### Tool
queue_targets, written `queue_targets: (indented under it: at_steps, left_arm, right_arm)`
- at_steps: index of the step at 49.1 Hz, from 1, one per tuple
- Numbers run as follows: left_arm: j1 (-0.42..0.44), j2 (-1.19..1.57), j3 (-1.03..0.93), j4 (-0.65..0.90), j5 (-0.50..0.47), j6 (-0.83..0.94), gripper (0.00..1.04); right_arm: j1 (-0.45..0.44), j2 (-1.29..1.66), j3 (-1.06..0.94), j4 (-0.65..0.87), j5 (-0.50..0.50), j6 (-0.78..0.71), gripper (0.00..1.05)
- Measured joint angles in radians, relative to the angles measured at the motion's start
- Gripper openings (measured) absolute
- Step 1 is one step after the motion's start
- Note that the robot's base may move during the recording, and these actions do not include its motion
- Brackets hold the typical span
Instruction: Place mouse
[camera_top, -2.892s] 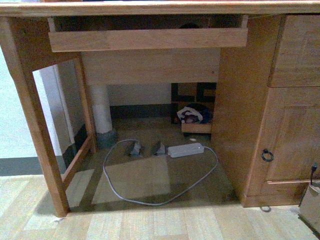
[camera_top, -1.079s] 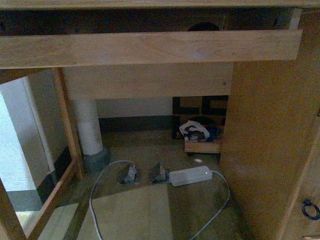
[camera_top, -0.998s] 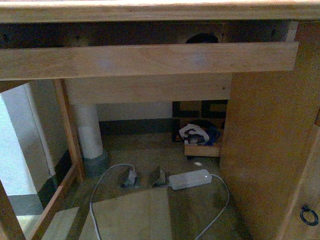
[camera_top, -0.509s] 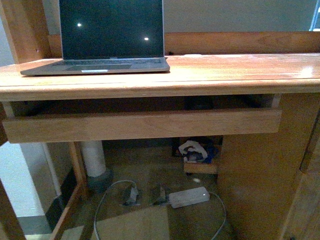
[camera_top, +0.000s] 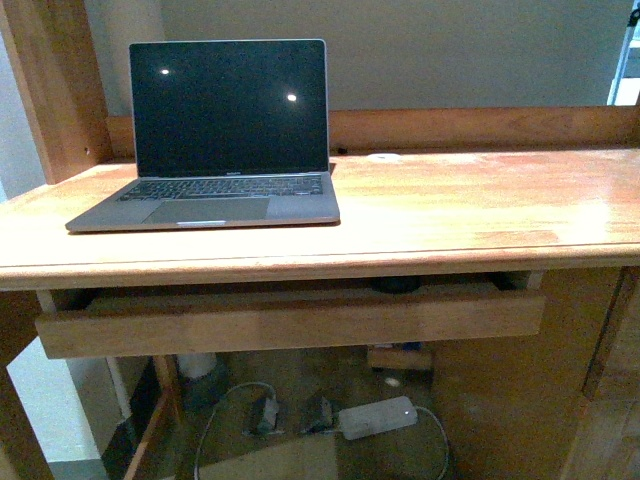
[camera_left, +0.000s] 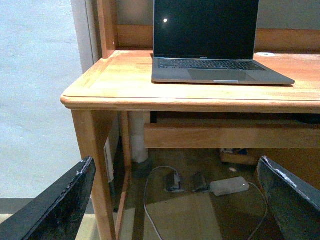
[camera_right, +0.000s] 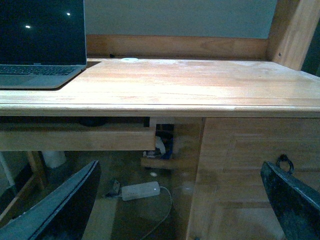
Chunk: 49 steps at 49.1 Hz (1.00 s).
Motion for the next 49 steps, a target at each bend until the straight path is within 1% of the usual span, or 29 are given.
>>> queue_targets:
  at_steps: [5,6,7,9,11,13,14,15,16,17,18,19,20,21,22,26,27,29,32,34,37,42,44,46,49]
  left_arm:
    - [0.004,0.0,0.0,-0.006,0.01,-0.008,0.98]
    - [0.021,0.001,0.001,-0.019,0.051,-0.029,0.98]
    - [0.03,0.003,0.001,-0.02,0.07,-0.036,0.98]
    - [0.085,0.018,0.0,-0.01,0.154,-0.07,0.98]
    - [0.15,0.062,-0.001,0.066,0.233,-0.123,0.98]
    - [0.195,0.149,-0.005,0.201,0.292,-0.197,0.98]
    - [0.202,0.209,-0.008,0.279,0.307,-0.232,0.98]
    - [0.195,0.278,-0.01,0.358,0.312,-0.267,0.98]
    - [0.188,0.317,-0.01,0.398,0.313,-0.286,0.98]
    - [0.172,0.402,-0.009,0.484,0.319,-0.315,0.98]
    - [0.164,0.447,-0.008,0.529,0.327,-0.335,0.98]
    - [0.146,0.543,-0.002,0.617,0.333,-0.377,0.98]
    - [0.137,0.592,-0.002,0.66,0.333,-0.398,0.98]
    - [0.117,0.69,0.0,0.74,0.33,-0.437,0.98]
    - [0.108,0.738,0.002,0.778,0.325,-0.457,0.98]
    - [0.039,1.101,0.045,1.043,0.263,-0.606,0.98]
    - [0.032,1.142,0.056,1.07,0.253,-0.62,0.98]
    - [0.005,1.288,0.11,1.173,0.224,-0.674,0.98]
    - [-0.022,1.44,0.193,1.263,0.22,-0.727,0.98]
    - [-0.04,1.521,0.242,1.29,0.216,-0.748,0.98]
    - [-0.062,1.617,0.303,1.285,0.219,-0.772,0.98]
    - [-0.099,1.828,0.433,1.204,0.232,-0.846,0.98]
    - [-0.107,1.907,0.492,1.181,0.222,-0.866,0.98]
    - [-0.106,1.951,0.532,1.175,0.215,-0.877,0.98]
    - [-0.105,1.958,0.54,1.176,0.208,-0.886,0.98]
  right_arm:
    - [0.0,0.0,0.0,0.0,0.001,0.0,0.98]
    - [0.0,0.0,0.0,0.0,0.0,0.0,0.98]
    - [0.0,0.0,0.0,0.0,0.0,0.0,0.98]
    - [0.0,0.0,0.0,0.0,0.0,0.0,0.98]
    - [0.0,0.0,0.0,0.0,0.0,0.0,0.98]
    - [0.0,0.0,0.0,0.0,0.0,0.0,0.98]
    - [0.0,0.0,0.0,0.0,0.0,0.0,0.98]
    - [0.0,0.0,0.0,0.0,0.0,0.0,0.98]
    - [0.0,0.0,0.0,0.0,0.0,0.0,0.98]
    - [0.0,0.0,0.0,-0.001,0.0,0.0,0.98]
    - [0.0,0.0,0.0,0.0,0.001,0.0,0.98]
    - [0.0,0.0,0.0,0.0,0.001,0.0,0.98]
    - [0.0,0.0,0.0,0.0,0.0,0.0,0.98]
    - [0.0,0.0,0.0,0.0,0.0,0.0,0.98]
    - [0.0,0.0,0.0,0.0,-0.001,0.0,0.98]
    - [0.0,0.0,0.0,0.0,0.0,0.0,0.98]
    - [0.0,0.0,0.0,0.0,0.0,0.0,0.98]
    - [0.0,0.0,0.0,0.0,0.0,0.0,0.98]
    - [0.0,0.0,0.0,0.0,0.0,0.0,0.98]
    - [0.0,0.0,0.0,0.0,0.0,0.0,0.98]
    - [0.0,0.0,0.0,0.0,0.0,0.0,0.98]
    - [0.0,0.0,0.0,0.0,0.0,0.0,0.98]
    - [0.0,0.0,0.0,0.0,0.0,0.0,0.98]
    - [0.0,0.0,0.0,0.0,0.001,0.0,0.98]
    - [0.0,0.0,0.0,0.0,0.001,0.0,0.98]
